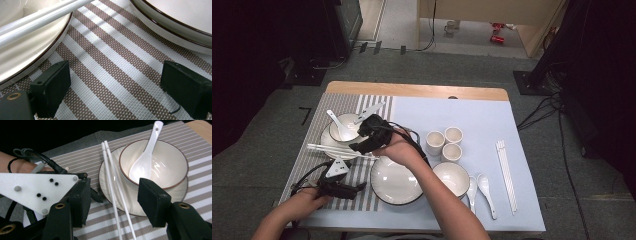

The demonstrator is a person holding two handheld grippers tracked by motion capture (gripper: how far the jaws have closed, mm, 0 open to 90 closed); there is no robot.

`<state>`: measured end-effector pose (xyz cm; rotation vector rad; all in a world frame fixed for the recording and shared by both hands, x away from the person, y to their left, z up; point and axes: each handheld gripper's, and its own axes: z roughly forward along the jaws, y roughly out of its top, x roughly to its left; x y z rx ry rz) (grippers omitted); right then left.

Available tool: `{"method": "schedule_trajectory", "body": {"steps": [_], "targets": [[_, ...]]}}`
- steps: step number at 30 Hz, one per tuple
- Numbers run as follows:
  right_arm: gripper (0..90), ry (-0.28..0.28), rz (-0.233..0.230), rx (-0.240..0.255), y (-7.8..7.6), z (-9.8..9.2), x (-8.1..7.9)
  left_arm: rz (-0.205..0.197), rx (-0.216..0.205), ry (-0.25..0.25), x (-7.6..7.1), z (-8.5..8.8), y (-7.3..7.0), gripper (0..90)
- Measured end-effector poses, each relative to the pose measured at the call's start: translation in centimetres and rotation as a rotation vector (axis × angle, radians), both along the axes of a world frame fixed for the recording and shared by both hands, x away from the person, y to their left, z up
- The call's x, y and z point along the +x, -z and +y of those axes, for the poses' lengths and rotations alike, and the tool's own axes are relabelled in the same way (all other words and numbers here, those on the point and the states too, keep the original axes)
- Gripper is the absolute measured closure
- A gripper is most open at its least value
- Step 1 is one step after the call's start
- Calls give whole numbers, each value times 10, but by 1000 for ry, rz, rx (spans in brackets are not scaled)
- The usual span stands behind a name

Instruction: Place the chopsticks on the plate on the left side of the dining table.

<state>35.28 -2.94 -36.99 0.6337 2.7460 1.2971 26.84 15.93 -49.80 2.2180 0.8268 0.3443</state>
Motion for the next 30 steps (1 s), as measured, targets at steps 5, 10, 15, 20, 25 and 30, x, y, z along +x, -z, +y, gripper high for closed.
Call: {"method": "schedule_trajectory", "body": {"steps": [5, 10, 15, 20, 25, 30], "targets": [[442, 18, 1, 4, -2, -13, -1, 0, 0, 0, 0, 0, 0, 95], [433, 35, -4, 3, -2, -22, -2, 0, 0, 0, 0, 0, 0, 95], [428, 54, -7, 8, -3, -31, -5, 0, 1, 1, 0, 0, 0, 95], [419, 62, -11, 14, -4, -40, -7, 2, 4, 3, 0, 0, 0, 95], [416, 70, -25, 15, -6, -49, -8, 3, 4, 3, 0, 0, 0, 95], [410, 91, -17, 30, -5, -59, -8, 4, -7, -3, 0, 0, 0, 95]]}}
